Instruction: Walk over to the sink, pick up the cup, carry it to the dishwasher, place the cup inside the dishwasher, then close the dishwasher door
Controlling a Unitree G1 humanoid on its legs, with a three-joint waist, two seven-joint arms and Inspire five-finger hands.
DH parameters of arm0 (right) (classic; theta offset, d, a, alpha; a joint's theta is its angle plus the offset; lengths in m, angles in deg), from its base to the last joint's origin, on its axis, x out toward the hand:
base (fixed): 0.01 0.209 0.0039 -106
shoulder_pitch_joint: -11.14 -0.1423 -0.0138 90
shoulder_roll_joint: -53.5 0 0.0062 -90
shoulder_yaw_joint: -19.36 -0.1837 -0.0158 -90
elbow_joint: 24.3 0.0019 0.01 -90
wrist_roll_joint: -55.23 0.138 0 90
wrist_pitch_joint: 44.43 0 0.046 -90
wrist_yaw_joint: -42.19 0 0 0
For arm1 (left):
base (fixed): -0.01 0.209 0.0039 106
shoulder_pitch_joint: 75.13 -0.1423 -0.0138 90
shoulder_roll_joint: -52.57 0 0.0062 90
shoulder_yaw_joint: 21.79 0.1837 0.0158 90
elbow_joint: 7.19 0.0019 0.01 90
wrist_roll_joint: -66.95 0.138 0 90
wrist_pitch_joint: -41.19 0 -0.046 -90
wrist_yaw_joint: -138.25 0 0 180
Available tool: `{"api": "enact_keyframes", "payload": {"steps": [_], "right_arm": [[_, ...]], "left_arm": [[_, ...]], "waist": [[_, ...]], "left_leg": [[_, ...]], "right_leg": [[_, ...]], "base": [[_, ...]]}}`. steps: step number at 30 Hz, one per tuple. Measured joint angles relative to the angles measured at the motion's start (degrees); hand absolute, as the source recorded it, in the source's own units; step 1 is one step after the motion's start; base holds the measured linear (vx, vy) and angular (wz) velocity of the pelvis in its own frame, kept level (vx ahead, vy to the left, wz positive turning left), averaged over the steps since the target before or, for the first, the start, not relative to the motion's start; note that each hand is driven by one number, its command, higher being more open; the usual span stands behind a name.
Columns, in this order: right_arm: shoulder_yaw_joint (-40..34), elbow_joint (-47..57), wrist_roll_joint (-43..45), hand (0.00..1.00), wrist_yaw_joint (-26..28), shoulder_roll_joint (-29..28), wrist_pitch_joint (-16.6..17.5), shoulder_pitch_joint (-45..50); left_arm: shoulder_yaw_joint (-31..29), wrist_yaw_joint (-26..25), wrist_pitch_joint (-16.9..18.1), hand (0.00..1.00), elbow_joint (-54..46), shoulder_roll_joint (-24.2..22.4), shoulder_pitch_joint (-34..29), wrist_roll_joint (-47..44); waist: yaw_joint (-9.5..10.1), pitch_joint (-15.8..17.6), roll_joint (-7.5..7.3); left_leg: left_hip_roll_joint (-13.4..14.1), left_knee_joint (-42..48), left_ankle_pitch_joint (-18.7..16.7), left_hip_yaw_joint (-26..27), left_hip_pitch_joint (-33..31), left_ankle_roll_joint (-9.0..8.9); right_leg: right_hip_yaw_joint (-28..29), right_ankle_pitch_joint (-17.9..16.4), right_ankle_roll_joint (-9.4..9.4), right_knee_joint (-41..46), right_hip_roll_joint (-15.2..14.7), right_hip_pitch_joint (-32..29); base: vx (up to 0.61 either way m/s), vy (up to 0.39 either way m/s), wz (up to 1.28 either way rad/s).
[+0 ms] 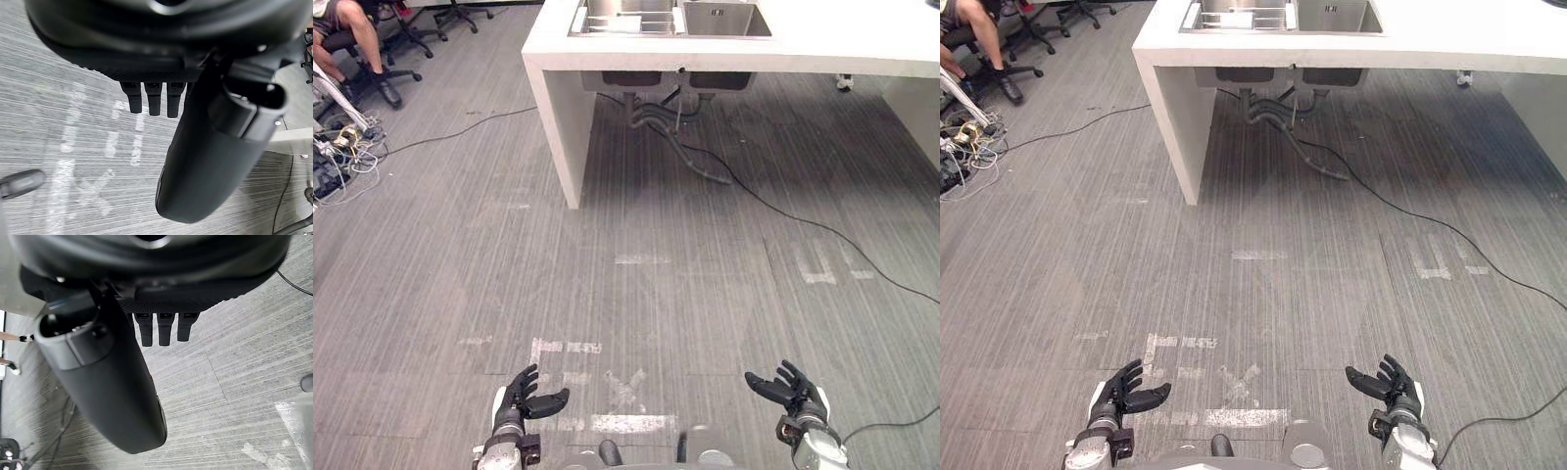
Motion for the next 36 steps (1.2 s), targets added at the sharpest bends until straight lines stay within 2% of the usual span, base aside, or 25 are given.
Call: {"api": "enact_keyframes", "payload": {"steps": [2, 4, 5, 6, 7, 8, 9, 11, 12, 15, 17, 20, 21, 22, 23, 24, 25, 27, 28, 29, 30, 31, 33, 34, 36], "right_arm": [[1.3, 0.0, 0.0, 0.9, -0.1, 1.3, 0.0, -0.3], [2.0, 0.0, 0.0, 0.9, 0.0, 2.2, -0.1, -0.3], [1.9, 0.0, 0.0, 0.9, -0.1, 2.8, -0.1, 0.2], [1.9, 0.0, 0.0, 0.9, -0.2, 3.2, -0.1, 0.6], [1.9, -0.1, 0.0, 0.9, -0.5, 3.6, -0.1, 1.4], [1.9, -0.4, 0.0, 0.9, -0.7, 3.7, -0.1, 1.4], [2.0, -0.4, 0.0, 0.9, -0.5, 3.6, -0.1, 1.2], [2.0, -0.4, 0.0, 0.9, -0.4, 3.7, -0.2, 1.1], [2.5, -0.5, 0.4, 0.9, -0.3, 3.7, 0.0, 1.0], [2.3, -0.5, 1.3, 0.9, -0.9, 3.7, 0.9, 0.4], [2.1, -0.5, 2.3, 0.9, -1.0, 3.7, 0.9, -0.5], [2.3, -1.5, 2.3, 0.9, -1.1, 3.0, 0.8, -1.5], [2.7, -1.7, 2.3, 0.9, -1.2, 2.9, 0.8, -1.6], [2.6, -2.2, 2.3, 0.9, -1.2, 2.9, 0.8, -1.6], [2.5, -2.5, 2.2, 0.9, -1.3, 2.6, 0.8, -1.5], [2.7, -2.8, 2.1, 0.9, -1.5, 1.5, 0.8, -0.9], [2.7, -3.2, 2.1, 0.9, -1.5, 0.5, 1.0, -0.3], [2.6, -4.9, 1.6, 0.9, -1.4, 0.3, 1.0, -0.6], [2.7, -6.0, 1.6, 0.9, -1.3, -0.1, 1.0, -0.2], [3.5, -7.4, 1.4, 0.9, -1.1, -0.4, 0.6, 0.3], [3.9, -8.0, 0.9, 0.9, -0.8, -0.5, 0.4, 0.4], [4.5, -8.4, 0.3, 0.9, -0.6, -0.7, 0.2, 0.4], [4.9, -8.3, 0.2, 0.9, 0.4, -1.0, 0.2, 0.2], [4.9, -8.2, 0.1, 0.9, 0.6, -1.0, 0.2, 0.2], [4.9, -6.8, 0.0, 0.9, 1.1, -0.1, 0.3, 0.3]], "left_arm": [[0.0, 0.0, 0.0, 0.9, 0.5, 0.5, 1.3, 0.0], [0.0, 0.0, 0.0, 0.9, 0.9, 0.9, 2.7, 0.0], [0.0, -0.2, 0.0, 0.9, 0.9, 1.1, 3.1, 0.0], [0.0, -0.4, 0.1, 0.9, 0.9, 1.1, 3.2, 0.1], [0.0, -0.9, 0.1, 0.9, 1.5, 0.9, 3.4, 0.1], [0.2, -1.1, 0.1, 0.9, 1.8, 0.4, 3.9, 0.1], [0.7, -1.2, 0.1, 0.9, 1.8, 0.4, 4.1, 0.1], [1.6, -1.1, 0.1, 0.9, 1.6, -0.2, 3.8, 0.1], [1.6, -1.0, 0.1, 0.9, 1.4, -0.8, 3.1, -0.4], [1.6, -1.1, 0.1, 0.9, 0.1, -2.0, 3.3, -2.2], [1.6, -1.2, 0.0, 0.9, -3.3, -2.3, 3.4, -2.6], [1.6, -2.3, 0.1, 0.9, -12.8, -2.6, 2.8, -2.7], [1.6, -2.6, 0.1, 0.9, -16.4, -3.0, 2.3, -2.7], [1.7, -3.8, 0.1, 0.9, -22.4, -4.1, 1.9, -3.2], [1.7, -4.2, 0.1, 0.9, -24.2, -4.3, 2.0, -3.2], [1.7, -4.5, 0.1, 0.9, -28.5, -4.2, 1.5, -3.1], [1.7, -4.7, 0.1, 0.9, -33.6, -4.3, 1.1, -3.0], [1.8, -5.0, 0.3, 0.9, -38.0, -4.7, 2.1, -2.0], [1.9, -5.2, 0.4, 0.9, -40.2, -4.2, 3.3, -1.0], [1.6, -6.3, 0.4, 0.9, -42.2, -3.1, 4.2, -0.7], [1.2, -7.2, 0.4, 0.9, -43.4, -2.7, 4.4, -0.4], [0.3, -9.3, 0.6, 0.9, -46.0, -2.3, 4.4, 0.6], [-1.0, -12.6, 2.6, 0.9, -51.7, -1.4, 5.2, 1.6], [-1.3, -13.1, 3.5, 0.9, -52.6, -1.3, 5.6, 1.9], [-2.0, -14.9, 5.5, 0.9, -53.9, -1.1, 8.2, 3.8]], "waist": [[-1.06, 1.3, 1.46], [-2.51, 2.0, 2.03], [-3.13, 1.9, 1.69], [-3.45, 1.7, 1.24], [-3.84, 1.4, 0.88], [-4.13, 1.1, 1.49], [-4.14, 1.3, 1.91], [-3.5, 1.9, 3.4], [-2.61, 2.3, 3.05], [-1.7, 3.0, 1.97], [-1.35, 3.1, 1.59], [0.38, 3.7, 0.59], [1.15, 3.5, 1.01], [1.65, 3.5, 1.9], [1.68, 3.2, 2.37], [2.36, 2.4, 1.09], [2.86, 1.3, -0.87], [2.65, 1.3, -1.58], [2.39, 1.4, -2.08], [1.95, 1.7, -2.87], [1.56, 1.7, -2.87], [1.14, 1.8, -2.23], [0.78, 2.2, -0.99], [0.79, 2.1, -0.62], [0.32, 2.3, 1.5]], "left_leg": [[2.2, -0.4, -0.8, -0.9, 1.4, -0.69], [3.5, -0.6, -0.7, -2.7, 2.5, -1.21], [3.4, -1.1, -1.3, -3.3, 4.2, -3.11], [3.3, -1.4, -2.7, -3.8, 6.0, -5.31], [3.3, -0.5, -4.3, -4.8, 8.1, -7.43], [5.1, 5.9, -5.0, -5.4, 6.1, -8.69], [6.3, 12.0, -5.2, -5.5, 3.9, -9.29], [13.0, 36.8, -1.2, -5.4, -4.7, -12.92], [16.8, 50.3, -1.5, -4.1, -8.1, -12.28], [18.7, 56.4, -3.0, 0.3, -14.0, -9.47], [17.9, 51.4, -3.7, 3.4, -19.5, -8.55], [10.7, 25.0, -1.8, 3.0, -23.3, -8.27], [8.6, 14.1, 1.7, 1.8, -23.3, -8.36], [7.8, 6.9, 5.1, -0.8, -24.6, -7.71], [7.6, 7.1, 7.3, -2.2, -24.9, -5.43], [6.0, 10.1, 10.2, -4.2, -24.6, -3.4], [4.3, 13.6, 8.8, -4.5, -25.2, -1.25], [3.6, 17.9, 4.6, -3.4, -25.2, 0.09], [2.6, 19.7, 1.5, -2.9, -23.3, 0.93], [1.3, 20.0, -1.5, -2.4, -19.6, 1.65], [1.0, 19.9, -2.7, -2.4, -17.9, 1.81], [1.0, 18.5, -4.4, -2.3, -14.0, 1.51], [1.5, 13.1, -5.2, -2.2, -6.5, -0.01], [1.8, 11.8, -5.3, -2.2, -4.9, -0.3], [3.5, 8.7, -5.2, -2.7, -0.6, -0.75]], "right_leg": [[-4.3, 0.2, -1.01, -7.3, 1.3, -4.0], [-5.0, 4.6, -1.34, -18.3, 3.4, -5.8], [-3.9, 10.0, -2.15, -25.6, 4.1, -5.9], [-2.5, 12.9, -3.05, -27.3, 4.2, -5.9], [-0.9, 17.9, -6.02, -22.9, 3.5, -6.4], [-1.7, 14.0, -6.27, -18.1, 3.2, -6.9], [-2.3, 12.6, -6.59, -18.0, 3.5, -5.9], [-4.1, 9.8, -8.77, -20.0, 6.6, 0.7], [-4.2, 8.1, -9.86, -22.6, 8.9, 6.7], [-3.9, 7.5, -10.41, -28.9, 9.8, 15.1], [-3.5, 7.7, -10.03, -32.8, 10.0, 18.4], [-1.7, 7.8, -9.88, -38.0, 9.9, 23.5], [-0.7, 7.3, -9.03, -39.2, 10.1, 24.8], [0.7, 5.8, -6.68, -40.3, 11.6, 26.8], [1.2, 4.9, -6.18, -40.4, 11.8, 28.0], [3.2, 1.9, -4.81, -38.8, 10.4, 28.9], [4.9, -2.9, -3.0, -30.8, 7.7, 26.0], [6.2, -4.9, -0.63, -13.3, 4.7, 18.9], [6.8, -1.5, 5.27, 1.0, 1.9, 13.6], [8.1, 2.7, 8.55, 12.4, -0.6, 9.7], [8.1, 1.9, 6.93, 16.2, -1.4, 8.1], [6.6, 0.1, 3.62, 18.6, -2.1, 5.5], [1.3, -2.8, -1.45, 12.6, -2.1, 0.5], [0.5, -3.3, -2.26, 9.8, -1.8, -1.0], [0.0, -1.9, -2.78, -2.7, 0.7, -6.2]], "base": [[0.38, -0.019, 0.23], [0.43, -0.087, 0.46], [0.42, -0.136, 0.5], [0.66, -0.246, 0.67], [0.56, -0.286, 0.59], [0.53, -0.318, 0.51], [0.51, -0.366, 0.37], [0.58, -0.402, 0.13], [0.54, -0.31, -0.14], [0.5, -0.227, -0.11], [0.43, -0.125, -0.08], [0.46, -0.005, -0.35], [0.45, 0.112, -0.6], [0.46, 0.151, -0.59], [0.49, 0.228, -0.73], [0.53, 0.249, -0.7], [0.55, 0.228, -0.7], [0.55, 0.2, -0.33], [0.66, 0.241, -0.1], [0.56, 0.18, -0.02], [0.56, 0.124, -0.07], [0.54, 0.079, -0.12], [0.7, 0.033, -0.08], [0.55, -0.026, 0.03], [0.5, -0.093, 0.21]]}}
